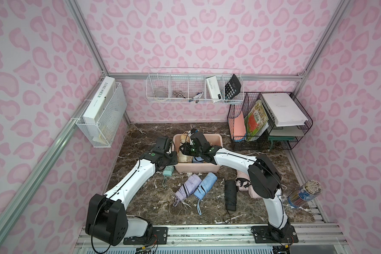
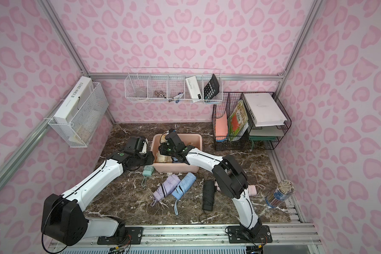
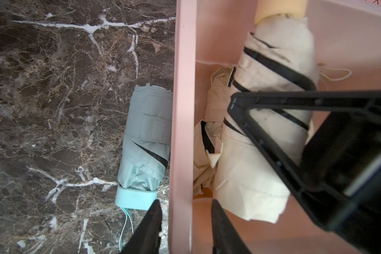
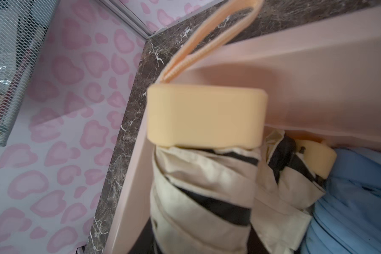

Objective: Put the umbrella into the storage box
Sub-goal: Place the umbrella in the storage box.

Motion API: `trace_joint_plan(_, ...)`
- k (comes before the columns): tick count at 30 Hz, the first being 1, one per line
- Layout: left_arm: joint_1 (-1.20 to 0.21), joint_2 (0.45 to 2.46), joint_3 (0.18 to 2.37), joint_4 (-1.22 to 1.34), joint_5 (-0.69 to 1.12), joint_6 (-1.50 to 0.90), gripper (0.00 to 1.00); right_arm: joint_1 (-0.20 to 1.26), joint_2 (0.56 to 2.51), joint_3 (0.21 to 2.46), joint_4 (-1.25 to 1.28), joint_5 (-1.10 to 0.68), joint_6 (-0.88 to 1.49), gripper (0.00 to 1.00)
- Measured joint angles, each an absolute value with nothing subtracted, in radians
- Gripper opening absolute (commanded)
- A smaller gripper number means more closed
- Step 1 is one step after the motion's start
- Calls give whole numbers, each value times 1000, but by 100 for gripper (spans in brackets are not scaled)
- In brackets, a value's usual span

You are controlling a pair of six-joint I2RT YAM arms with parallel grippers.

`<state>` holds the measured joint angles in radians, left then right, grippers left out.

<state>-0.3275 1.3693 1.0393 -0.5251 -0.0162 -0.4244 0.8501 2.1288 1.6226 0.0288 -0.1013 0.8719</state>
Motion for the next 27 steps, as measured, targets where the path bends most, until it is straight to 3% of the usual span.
trace_joint_plan(5, -327, 1378, 1039, -526, -9, -424, 34, 847, 2185, 1648, 27, -133, 905, 24)
trace_joint_plan(12, -327, 1379, 1043, -529, -6, -424, 35, 849, 2230, 1698, 21, -130, 906, 62)
trace_joint_plan(16, -327, 1373, 1046, -532, -6, -424, 36, 849, 2218, 1698, 1, -112, 886, 72)
trace_joint_plan(21, -327, 1362, 1047, -532, -7, -424, 39, 851, 2156, 1674, 2, -81, 859, 73)
trace_joint_plan(27, -327, 1330, 1048, -532, -18, -435, 39, 862, 2076, 1640, -2, -33, 799, 51)
